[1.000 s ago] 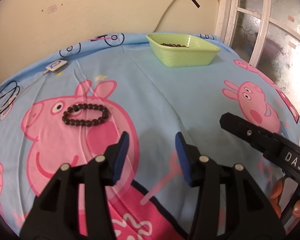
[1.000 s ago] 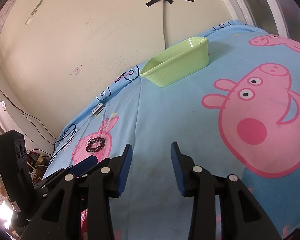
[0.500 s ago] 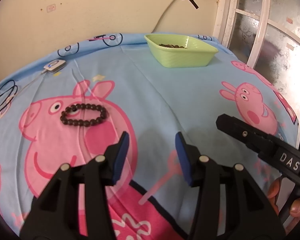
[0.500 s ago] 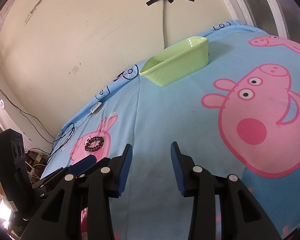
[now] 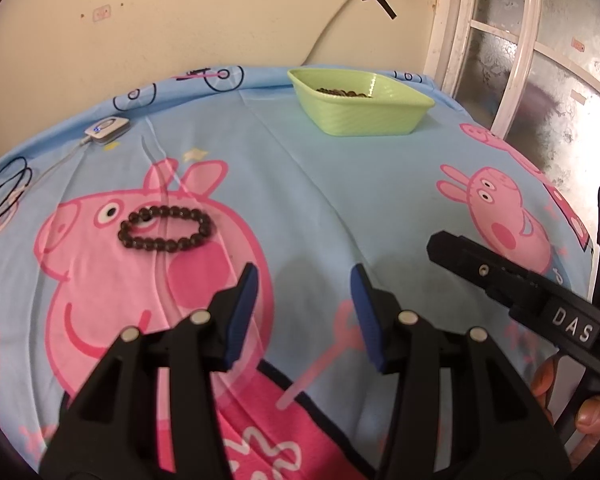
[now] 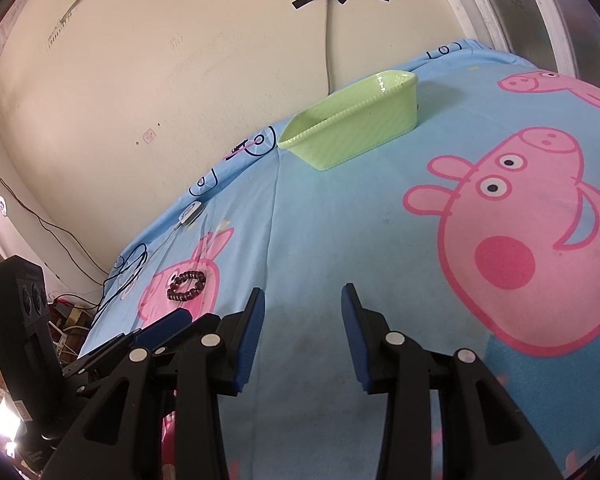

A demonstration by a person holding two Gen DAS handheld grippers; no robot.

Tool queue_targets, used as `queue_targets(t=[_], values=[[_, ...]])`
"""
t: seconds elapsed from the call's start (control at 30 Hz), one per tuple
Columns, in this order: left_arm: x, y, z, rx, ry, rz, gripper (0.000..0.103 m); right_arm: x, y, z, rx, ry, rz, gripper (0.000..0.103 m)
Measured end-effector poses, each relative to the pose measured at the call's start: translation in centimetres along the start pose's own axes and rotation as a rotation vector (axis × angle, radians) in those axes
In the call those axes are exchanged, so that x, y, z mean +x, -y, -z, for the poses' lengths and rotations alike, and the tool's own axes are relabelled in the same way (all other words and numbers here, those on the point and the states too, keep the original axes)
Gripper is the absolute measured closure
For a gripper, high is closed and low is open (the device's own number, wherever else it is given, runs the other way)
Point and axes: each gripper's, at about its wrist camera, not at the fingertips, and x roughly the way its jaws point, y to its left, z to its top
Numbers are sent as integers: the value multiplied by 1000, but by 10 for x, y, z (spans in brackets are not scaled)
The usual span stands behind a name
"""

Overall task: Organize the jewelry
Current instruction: 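Move the left gripper back over the black bead bracelet on the sheet, then close the left gripper on the black bead bracelet and lift it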

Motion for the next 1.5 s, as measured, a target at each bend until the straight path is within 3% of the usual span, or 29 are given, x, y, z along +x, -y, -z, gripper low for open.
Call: queue_targets(t=[0.83,0.93,1.1,1.27,1.4,1.5], values=[[1,-2,2,-16,-9,31,57,3,-1,-1,-7,-29,9,88],[1,-21,0,-55,-56,82,57,8,-5,-3,-26,-62,11,88],[-7,-85,-10,-156,-79,58,57,21,-27,-14,-173,-149,-14,88],[-1,-135,-27,-261,-108,58,57,57,-58,-32,-303,-260,-95,88],[9,-151,-36,-295,-124,56,57,86,-76,-42,-336,-353,-160,88],[19,-147,-36,-257,-146,42,57,101,-92,-39,-414,-392,-181,88]])
